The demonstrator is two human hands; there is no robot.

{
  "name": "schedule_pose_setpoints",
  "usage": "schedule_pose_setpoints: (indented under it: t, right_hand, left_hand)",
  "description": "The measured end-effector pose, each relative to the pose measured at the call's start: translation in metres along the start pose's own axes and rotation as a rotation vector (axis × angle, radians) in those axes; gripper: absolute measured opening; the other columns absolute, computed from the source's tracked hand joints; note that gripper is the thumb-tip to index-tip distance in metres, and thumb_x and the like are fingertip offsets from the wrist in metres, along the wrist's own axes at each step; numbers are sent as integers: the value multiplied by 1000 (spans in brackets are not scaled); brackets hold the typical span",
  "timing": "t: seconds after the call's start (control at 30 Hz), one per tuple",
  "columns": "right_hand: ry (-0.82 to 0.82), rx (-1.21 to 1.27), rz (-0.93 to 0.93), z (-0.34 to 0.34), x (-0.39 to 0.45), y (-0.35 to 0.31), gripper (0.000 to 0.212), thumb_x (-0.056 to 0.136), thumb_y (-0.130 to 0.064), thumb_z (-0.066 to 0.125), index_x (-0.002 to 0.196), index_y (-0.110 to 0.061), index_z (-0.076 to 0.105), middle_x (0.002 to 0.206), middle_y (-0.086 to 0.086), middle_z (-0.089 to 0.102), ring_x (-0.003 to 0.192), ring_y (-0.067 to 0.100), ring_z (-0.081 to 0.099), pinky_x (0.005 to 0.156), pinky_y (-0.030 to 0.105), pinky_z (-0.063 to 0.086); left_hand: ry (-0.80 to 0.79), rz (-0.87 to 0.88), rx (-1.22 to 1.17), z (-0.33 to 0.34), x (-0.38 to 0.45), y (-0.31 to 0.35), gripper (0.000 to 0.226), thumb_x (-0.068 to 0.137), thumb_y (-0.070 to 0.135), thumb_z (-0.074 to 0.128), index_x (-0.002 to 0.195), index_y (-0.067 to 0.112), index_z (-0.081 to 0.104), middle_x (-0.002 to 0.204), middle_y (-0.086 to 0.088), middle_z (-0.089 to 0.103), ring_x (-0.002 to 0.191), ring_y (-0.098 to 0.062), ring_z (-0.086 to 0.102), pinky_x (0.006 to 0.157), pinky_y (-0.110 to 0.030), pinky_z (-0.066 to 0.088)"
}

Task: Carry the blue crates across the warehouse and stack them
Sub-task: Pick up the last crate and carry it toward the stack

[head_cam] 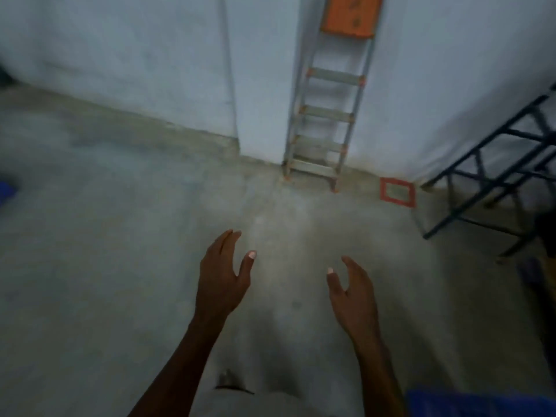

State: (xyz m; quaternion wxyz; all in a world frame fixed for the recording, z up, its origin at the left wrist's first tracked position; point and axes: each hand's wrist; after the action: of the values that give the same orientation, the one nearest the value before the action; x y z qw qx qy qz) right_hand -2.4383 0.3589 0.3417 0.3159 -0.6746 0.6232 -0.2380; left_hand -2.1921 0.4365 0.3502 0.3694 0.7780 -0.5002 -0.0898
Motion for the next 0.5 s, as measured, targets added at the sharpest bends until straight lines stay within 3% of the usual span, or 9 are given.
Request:
schedule_pose_setpoints:
  t: [0.13,0.33,0.4,0.5]
  right_hand:
    - [-171,5,-60,106,13,-71,54,96,-43,55,143,-17,48,147,10,48,136,26,43,112,39,35]
    - [-531,19,-309,244,25,-191,65,87,-70,49,143,-37,43,150,-7,43,141,16,36,113,44,36]
    - [-620,0,-397,289,34,-229,63,88,-71,47,142,-38,43,150,-9,43,143,15,33,114,44,35]
    - [-722,-19,-482,358,50,-290,59,91,-62,48,143,-34,44,149,-7,44,139,13,37,107,33,37]
  left_hand:
    - [115,-212,42,-79,-1,-113,62,95,57,43,138,13,57,143,-7,56,135,-21,47,111,-31,33]
    - [310,-505,91,-176,-3,-239,57,96,53,47,138,16,58,146,-6,53,138,-21,44,114,-37,35]
    - [405,-583,91,-201,2,-275,59,96,56,45,136,15,59,144,-7,54,136,-23,46,113,-41,38]
    - [483,-696,104,-232,15,-327,63,95,59,42,137,16,59,146,-7,52,137,-23,45,113,-43,39]
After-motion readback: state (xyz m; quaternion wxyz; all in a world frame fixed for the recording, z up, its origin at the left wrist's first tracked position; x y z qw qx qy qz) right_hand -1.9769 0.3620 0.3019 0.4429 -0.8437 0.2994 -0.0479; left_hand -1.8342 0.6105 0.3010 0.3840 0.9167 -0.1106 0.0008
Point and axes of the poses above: each hand's wrist, its own x-axis towards the middle knuckle, its own z-axis out of the palm, y = z × x
